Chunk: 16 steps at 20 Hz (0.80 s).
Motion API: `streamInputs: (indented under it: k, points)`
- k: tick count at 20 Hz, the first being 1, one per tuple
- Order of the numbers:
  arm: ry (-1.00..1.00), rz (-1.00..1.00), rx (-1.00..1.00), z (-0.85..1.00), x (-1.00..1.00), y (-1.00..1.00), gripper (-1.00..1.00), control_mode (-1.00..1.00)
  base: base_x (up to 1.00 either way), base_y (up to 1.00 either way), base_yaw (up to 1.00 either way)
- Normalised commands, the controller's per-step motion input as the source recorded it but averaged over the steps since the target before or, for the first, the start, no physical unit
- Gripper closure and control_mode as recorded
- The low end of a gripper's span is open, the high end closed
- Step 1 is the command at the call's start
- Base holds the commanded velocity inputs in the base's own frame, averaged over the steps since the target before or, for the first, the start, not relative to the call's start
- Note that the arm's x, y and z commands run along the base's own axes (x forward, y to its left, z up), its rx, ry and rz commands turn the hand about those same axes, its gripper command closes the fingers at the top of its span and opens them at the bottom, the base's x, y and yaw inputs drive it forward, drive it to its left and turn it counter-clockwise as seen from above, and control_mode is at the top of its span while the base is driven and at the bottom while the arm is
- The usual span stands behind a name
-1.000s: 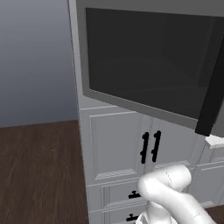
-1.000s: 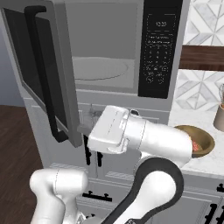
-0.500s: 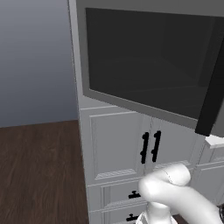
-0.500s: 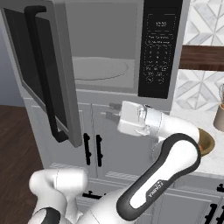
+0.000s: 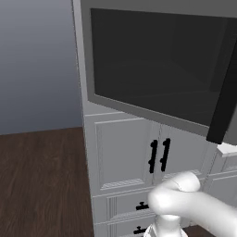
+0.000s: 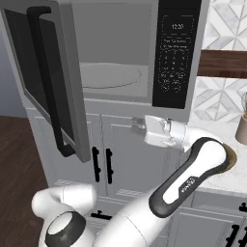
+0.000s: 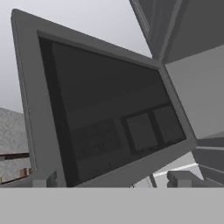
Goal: Open the microwave, place the bowl with waffle inside the microwave, then close the microwave door and turn it on.
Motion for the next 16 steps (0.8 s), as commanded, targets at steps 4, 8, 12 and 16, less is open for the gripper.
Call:
streamInputs:
  k: [4,8,12,16]
  points:
    - [0.05,0.01,0.0,-0.11,0.46,0.04,-1.0,-1.0,0.0,0.0,0.0]
    - [0.04,0.0,0.0,-0.01,0.13,0.63,-1.0,-1.0,0.0,0.0,0.0]
    - [0.06,-0.02,0.0,0.0,0.11,0.96,-1.0,-1.0,0.0,0.0,0.0]
    - [0.0,0.0,0.0,0.12,-0.31,0.76,-1.0,-1.0,0.0,0.0,0.0]
